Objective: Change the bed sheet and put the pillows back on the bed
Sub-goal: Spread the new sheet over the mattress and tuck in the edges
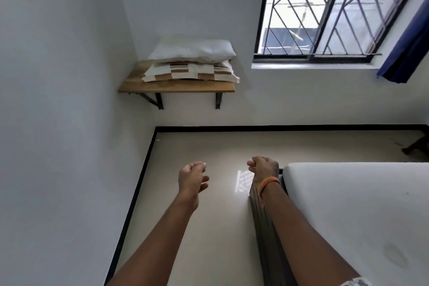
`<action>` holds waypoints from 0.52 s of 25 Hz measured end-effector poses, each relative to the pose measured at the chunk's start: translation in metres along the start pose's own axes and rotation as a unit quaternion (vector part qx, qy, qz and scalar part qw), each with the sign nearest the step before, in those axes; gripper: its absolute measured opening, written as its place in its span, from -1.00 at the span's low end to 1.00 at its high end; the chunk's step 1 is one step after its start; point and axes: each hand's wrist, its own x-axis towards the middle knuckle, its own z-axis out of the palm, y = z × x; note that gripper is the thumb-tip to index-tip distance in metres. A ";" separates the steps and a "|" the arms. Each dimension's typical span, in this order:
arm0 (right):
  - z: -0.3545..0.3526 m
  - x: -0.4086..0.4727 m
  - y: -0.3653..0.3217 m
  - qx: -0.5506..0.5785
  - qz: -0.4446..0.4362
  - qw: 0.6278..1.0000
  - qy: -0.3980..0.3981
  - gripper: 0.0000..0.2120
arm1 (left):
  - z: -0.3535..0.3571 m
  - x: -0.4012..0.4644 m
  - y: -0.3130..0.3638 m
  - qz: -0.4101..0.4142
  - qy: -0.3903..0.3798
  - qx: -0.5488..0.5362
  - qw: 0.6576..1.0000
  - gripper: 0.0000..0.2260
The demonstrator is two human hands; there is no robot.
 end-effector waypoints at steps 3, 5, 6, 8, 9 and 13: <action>0.023 0.027 -0.018 0.014 -0.011 1.000 0.019 -0.94 | 0.018 0.047 0.013 -0.021 -0.036 0.006 0.999 -0.95; 0.038 0.059 -0.033 0.031 -0.013 0.999 0.029 -0.93 | 0.043 0.084 0.024 -0.028 -0.070 0.011 0.997 -0.94; 0.044 0.079 -0.043 0.038 -0.014 0.998 0.038 -0.93 | 0.059 0.105 0.031 -0.030 -0.081 0.020 0.996 -0.93; 0.054 0.128 -0.062 0.051 -0.016 0.997 0.048 -0.92 | 0.098 0.151 0.046 -0.022 -0.106 0.039 0.993 -0.92; 0.059 0.156 -0.073 0.060 -0.016 0.997 0.054 -0.92 | 0.122 0.174 0.054 -0.014 -0.118 0.046 0.992 -0.91; 0.065 0.265 -0.126 0.088 0.007 0.993 0.081 -0.92 | 0.232 0.255 0.093 -0.018 -0.150 0.075 0.986 -0.86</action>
